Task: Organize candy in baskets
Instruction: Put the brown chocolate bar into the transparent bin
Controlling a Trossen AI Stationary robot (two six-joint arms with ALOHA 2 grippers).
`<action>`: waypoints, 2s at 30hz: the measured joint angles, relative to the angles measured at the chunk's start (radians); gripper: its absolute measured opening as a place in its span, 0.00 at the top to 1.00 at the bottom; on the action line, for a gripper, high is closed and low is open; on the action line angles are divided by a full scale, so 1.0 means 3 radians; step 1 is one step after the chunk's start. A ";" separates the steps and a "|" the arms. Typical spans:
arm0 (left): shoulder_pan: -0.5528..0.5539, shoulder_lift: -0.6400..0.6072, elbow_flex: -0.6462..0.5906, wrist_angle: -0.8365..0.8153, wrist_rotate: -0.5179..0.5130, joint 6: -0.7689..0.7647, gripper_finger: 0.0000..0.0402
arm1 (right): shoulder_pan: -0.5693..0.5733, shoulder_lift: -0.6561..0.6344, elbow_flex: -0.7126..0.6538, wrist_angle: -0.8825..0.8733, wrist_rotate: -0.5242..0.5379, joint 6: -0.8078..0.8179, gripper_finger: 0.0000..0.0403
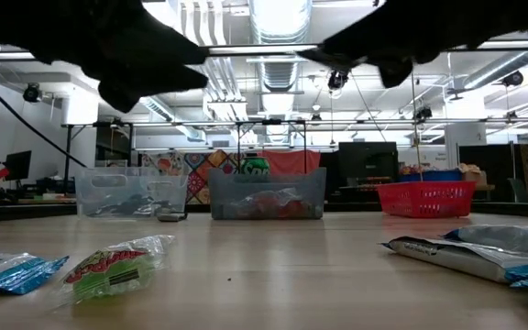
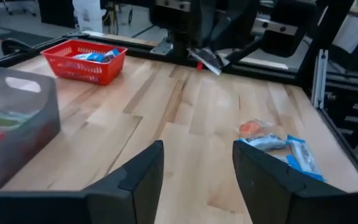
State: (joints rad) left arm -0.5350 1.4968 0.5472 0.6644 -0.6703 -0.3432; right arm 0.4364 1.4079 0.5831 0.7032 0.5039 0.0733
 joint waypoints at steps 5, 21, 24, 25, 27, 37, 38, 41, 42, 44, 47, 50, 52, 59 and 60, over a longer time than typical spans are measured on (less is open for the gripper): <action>0.0015 0.0416 0.0001 0.0591 -0.0023 0.0143 0.55 | -0.0137 0.0352 0.0010 0.0495 -0.0144 -0.0184 0.98; 0.0098 0.1125 0.0026 0.1910 0.0006 0.0225 0.56 | -0.0165 0.0749 0.0399 0.0722 -0.0374 -0.0841 0.98; 0.0098 0.1123 0.0016 0.1903 0.0008 0.0209 0.56 | -0.0165 0.0746 0.0426 0.0647 -0.0375 -0.0842 0.98; 0.0093 0.1120 0.0013 0.1893 0.0007 0.0208 0.56 | -0.0165 0.0742 0.0426 0.0604 -0.0372 -0.0829 0.98; 0.0082 0.1113 -0.0007 0.1876 0.0006 0.0206 0.56 | -0.0170 0.0732 0.0426 0.0540 -0.0374 -0.0753 0.98; 0.0078 0.1111 -0.0009 0.1498 0.0005 0.0055 0.56 | -0.0184 0.0721 0.0422 -0.0038 -0.0401 -0.0283 0.98; 0.0079 0.1111 -0.0009 0.1498 0.0005 0.0058 0.56 | -0.0192 0.0721 0.0421 -0.0063 -0.0401 -0.0252 0.98; 0.0081 0.1111 -0.0009 0.1481 0.0005 0.0074 0.56 | -0.0201 0.0720 0.0421 -0.0062 -0.0399 -0.0157 0.98; 0.0081 0.1111 -0.0009 0.1457 0.0004 0.0066 0.56 | -0.0203 0.0718 0.0421 -0.0063 -0.0397 -0.0129 0.98; 0.0081 0.1111 -0.0009 0.1390 0.0004 0.0036 0.56 | -0.0202 0.0718 0.0421 -0.0100 -0.0399 -0.0069 0.98; 0.0086 0.1111 -0.0009 0.1345 0.0003 -0.0010 0.56 | -0.0226 0.0718 0.0421 -0.0235 -0.0397 -0.0034 0.98; 0.0102 0.1111 -0.0009 0.1345 0.0002 -0.0019 0.56 | -0.0268 0.0718 0.0420 -0.0270 -0.0379 0.0025 0.98; 0.0104 0.1111 -0.0009 0.1345 0.0002 -0.0019 0.56 | -0.0278 0.0717 0.0420 -0.0269 -0.0372 0.0027 0.98; 0.0116 0.1112 -0.0009 0.1345 0.0000 -0.0020 0.56 | -0.0306 0.0717 0.0420 -0.0273 -0.0372 0.0066 0.98; 0.0116 0.1112 -0.0009 0.1345 0.0000 -0.0020 0.56 | -0.0305 0.0719 0.0420 -0.0273 -0.0372 0.0083 0.98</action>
State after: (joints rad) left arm -0.5003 1.8305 0.5446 1.0679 -0.6703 -0.3492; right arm 0.3450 1.6234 0.7090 0.6213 0.3923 0.0983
